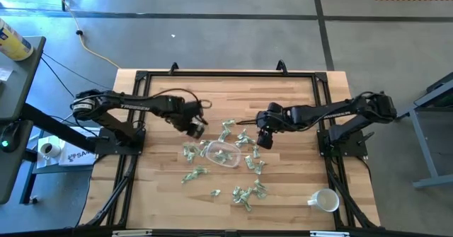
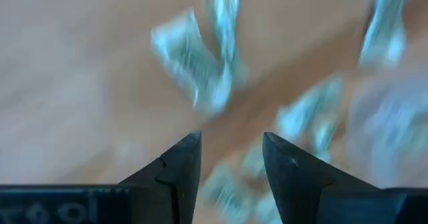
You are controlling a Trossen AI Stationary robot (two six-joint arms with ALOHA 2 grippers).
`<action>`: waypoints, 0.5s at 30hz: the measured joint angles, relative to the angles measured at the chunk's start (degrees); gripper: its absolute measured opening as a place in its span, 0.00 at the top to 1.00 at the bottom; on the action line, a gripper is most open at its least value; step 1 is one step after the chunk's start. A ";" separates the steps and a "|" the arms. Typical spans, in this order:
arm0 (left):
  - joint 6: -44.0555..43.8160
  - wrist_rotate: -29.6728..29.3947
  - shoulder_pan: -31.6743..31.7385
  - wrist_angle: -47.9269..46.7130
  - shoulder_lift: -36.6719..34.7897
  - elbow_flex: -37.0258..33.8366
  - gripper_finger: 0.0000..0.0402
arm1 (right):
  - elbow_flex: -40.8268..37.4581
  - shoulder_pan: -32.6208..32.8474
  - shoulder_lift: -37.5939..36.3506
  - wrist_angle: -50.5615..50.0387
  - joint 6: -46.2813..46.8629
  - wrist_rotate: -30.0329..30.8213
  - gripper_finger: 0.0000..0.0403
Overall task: Pick and place Stevia / Truvia into bins
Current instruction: Put the green stevia packet into the transparent bin
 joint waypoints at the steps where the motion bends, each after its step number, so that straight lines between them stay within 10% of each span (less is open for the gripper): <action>1: -1.04 -1.51 0.28 1.65 0.64 0.15 0.52 | 0.00 -0.23 0.00 -0.06 0.35 -0.01 0.38; 15: -1.40 -11.44 0.39 3.22 8.92 0.04 0.52 | 0.02 -0.59 -0.04 0.64 2.16 0.46 0.38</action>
